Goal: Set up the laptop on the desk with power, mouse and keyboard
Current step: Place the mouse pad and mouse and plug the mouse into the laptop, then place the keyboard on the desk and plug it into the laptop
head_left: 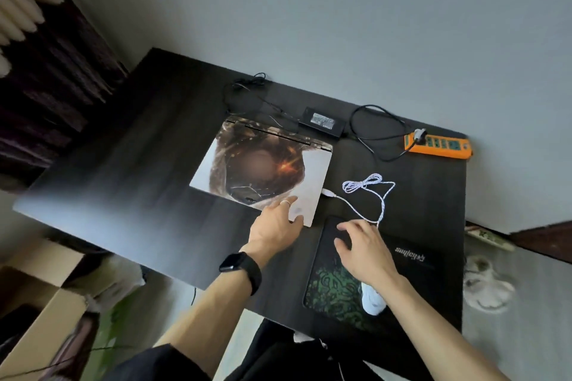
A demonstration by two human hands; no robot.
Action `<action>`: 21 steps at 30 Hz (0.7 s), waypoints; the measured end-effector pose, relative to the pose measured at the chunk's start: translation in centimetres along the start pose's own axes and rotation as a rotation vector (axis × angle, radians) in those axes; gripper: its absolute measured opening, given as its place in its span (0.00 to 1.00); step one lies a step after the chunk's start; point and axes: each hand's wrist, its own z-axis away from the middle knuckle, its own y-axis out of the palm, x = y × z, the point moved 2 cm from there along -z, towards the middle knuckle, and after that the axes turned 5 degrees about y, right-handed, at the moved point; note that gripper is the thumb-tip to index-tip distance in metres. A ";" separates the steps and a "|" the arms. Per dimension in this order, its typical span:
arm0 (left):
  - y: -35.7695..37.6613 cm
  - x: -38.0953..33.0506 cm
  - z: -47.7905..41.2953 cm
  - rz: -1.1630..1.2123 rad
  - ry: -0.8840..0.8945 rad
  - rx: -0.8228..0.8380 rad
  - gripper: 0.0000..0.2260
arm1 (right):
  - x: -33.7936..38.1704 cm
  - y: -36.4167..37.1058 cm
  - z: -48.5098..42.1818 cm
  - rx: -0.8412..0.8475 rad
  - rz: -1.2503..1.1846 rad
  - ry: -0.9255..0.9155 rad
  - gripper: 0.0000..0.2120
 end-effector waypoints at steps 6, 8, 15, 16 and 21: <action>-2.1 4.7 10.0 0.090 -0.156 -0.270 0.24 | 6.3 1.3 2.9 0.030 -0.033 -0.277 0.14; -2.3 7.2 14.0 0.095 -0.228 -0.355 0.23 | 9.1 2.5 4.6 0.094 -0.027 -0.385 0.14; -4.0 15.3 27.2 0.138 -0.469 -0.605 0.22 | 19.4 7.3 11.4 0.233 0.003 -0.678 0.14; -4.1 16.3 28.8 0.155 -0.494 -0.626 0.22 | 20.7 8.0 12.3 0.251 0.013 -0.707 0.13; -5.0 21.8 35.8 0.220 -0.580 -0.704 0.22 | 27.8 11.7 16.1 0.339 0.062 -0.840 0.13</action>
